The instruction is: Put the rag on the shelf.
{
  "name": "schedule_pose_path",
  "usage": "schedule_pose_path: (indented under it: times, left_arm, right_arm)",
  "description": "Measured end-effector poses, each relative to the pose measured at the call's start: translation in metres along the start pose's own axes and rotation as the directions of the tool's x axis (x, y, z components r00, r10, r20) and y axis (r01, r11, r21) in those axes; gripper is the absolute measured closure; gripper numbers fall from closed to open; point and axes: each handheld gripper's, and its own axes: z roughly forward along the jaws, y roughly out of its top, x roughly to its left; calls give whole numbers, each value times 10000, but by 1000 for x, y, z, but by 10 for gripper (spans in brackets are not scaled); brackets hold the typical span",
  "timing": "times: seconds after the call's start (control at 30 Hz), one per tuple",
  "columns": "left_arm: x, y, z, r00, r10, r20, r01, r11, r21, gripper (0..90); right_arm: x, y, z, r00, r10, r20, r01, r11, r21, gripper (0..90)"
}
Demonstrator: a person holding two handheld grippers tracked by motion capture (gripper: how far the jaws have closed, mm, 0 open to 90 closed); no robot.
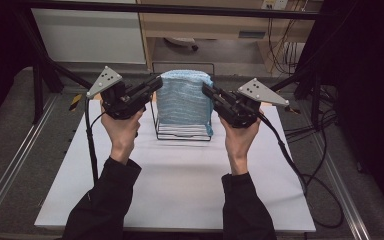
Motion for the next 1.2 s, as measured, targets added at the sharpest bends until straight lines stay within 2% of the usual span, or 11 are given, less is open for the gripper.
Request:
schedule_pose_path:
  times: [0.33, 0.7, 1.2]
  left_arm:
    - [3, 21, 3, 9998, 175, -48, -177, 9993, -314, 817]
    - [5, 43, 7, 9999, 130, -108, -137, 9975, -692, 817]
    - [11, 66, 19, 9991, 250, -330, -280, 9952, -934, 817]
  right_arm:
    - [-2, 21, 11, 9998, -160, 77, 161, 9996, -212, 814]
    - [-4, 43, 22, 9991, -344, 243, 355, 9982, -482, 819]
    - [-15, 68, 39, 9974, -632, 359, 654, 9958, -647, 820]
